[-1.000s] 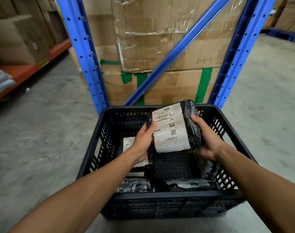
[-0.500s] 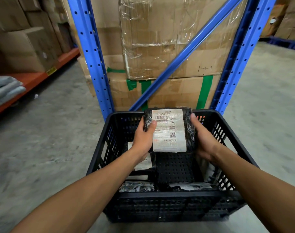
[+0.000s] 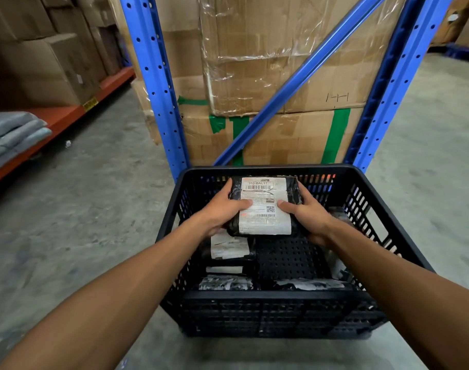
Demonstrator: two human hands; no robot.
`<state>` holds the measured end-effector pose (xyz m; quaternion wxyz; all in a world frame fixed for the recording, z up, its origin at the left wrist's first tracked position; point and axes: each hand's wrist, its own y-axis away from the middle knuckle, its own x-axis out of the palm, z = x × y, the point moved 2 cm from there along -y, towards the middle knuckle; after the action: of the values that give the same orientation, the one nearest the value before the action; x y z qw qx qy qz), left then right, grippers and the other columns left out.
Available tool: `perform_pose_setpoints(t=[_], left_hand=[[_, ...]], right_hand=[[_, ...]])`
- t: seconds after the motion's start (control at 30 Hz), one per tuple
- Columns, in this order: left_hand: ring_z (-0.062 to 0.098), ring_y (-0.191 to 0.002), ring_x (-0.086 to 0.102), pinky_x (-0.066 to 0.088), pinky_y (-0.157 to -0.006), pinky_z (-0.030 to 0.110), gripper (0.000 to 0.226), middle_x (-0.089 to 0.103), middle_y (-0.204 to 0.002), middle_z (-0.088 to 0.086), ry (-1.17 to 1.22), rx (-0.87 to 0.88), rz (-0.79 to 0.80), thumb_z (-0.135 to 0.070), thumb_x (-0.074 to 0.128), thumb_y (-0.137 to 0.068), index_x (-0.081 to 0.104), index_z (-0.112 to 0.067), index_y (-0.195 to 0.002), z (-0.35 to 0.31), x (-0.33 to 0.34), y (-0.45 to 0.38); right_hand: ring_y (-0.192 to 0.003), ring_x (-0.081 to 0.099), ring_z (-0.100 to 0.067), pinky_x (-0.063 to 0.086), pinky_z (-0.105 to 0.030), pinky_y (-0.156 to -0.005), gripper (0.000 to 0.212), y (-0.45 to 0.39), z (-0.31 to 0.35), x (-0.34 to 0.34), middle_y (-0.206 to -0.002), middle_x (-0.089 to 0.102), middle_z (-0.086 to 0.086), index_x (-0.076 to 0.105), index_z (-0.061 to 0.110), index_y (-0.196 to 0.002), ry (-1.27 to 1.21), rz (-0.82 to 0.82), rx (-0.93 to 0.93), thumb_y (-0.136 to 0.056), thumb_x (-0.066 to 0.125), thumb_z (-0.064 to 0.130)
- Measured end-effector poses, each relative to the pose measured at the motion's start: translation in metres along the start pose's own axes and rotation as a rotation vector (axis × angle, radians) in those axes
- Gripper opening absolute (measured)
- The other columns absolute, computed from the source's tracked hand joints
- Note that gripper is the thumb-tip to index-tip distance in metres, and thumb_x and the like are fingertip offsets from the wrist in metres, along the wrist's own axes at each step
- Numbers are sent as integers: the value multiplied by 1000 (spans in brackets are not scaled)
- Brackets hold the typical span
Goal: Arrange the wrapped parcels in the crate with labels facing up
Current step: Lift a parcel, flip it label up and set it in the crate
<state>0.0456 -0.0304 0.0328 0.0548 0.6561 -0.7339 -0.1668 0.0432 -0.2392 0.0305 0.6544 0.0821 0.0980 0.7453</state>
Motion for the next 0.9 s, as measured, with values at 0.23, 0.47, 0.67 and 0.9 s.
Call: perform_pose_setpoints(t=[0.23,0.47,0.67,0.9], left_hand=[[20,-120,63,48,-109,40,105,64,-137,2,-112,-116,-50,-15,83,-77,19,-23,-161,33,-27,-3],[17,-125,57,42,-112,36,106,55,-146,-4,-285,-140,-92,-24,76,-89,-1,-36,-160,56,-56,-3],[18,-125,58,42,-111,32,98,56,-145,-4,-431,-171,-91,-27,72,-89,5,-34,-161,66,-58,-11],[13,-111,58,44,-96,25,93,58,-137,-5,-370,-200,-98,-15,68,-90,10,-32,-161,65,-57,-21]], right_hand=[[-114,66,-32,54,-51,-97,76,-25,-26,42,-136,62,-14,25,23,-156,111,8,131,-93,64,6],[-121,58,-29,49,-45,-104,89,-43,-37,81,-147,51,-11,-3,39,-157,342,61,97,-98,59,14],[-137,48,-30,38,-36,-114,74,-51,-46,83,-154,44,-9,12,32,-159,656,113,80,-99,56,26],[-130,55,-30,45,-42,-109,72,-61,-56,86,-148,51,-9,17,27,-158,579,91,91,-99,57,19]])
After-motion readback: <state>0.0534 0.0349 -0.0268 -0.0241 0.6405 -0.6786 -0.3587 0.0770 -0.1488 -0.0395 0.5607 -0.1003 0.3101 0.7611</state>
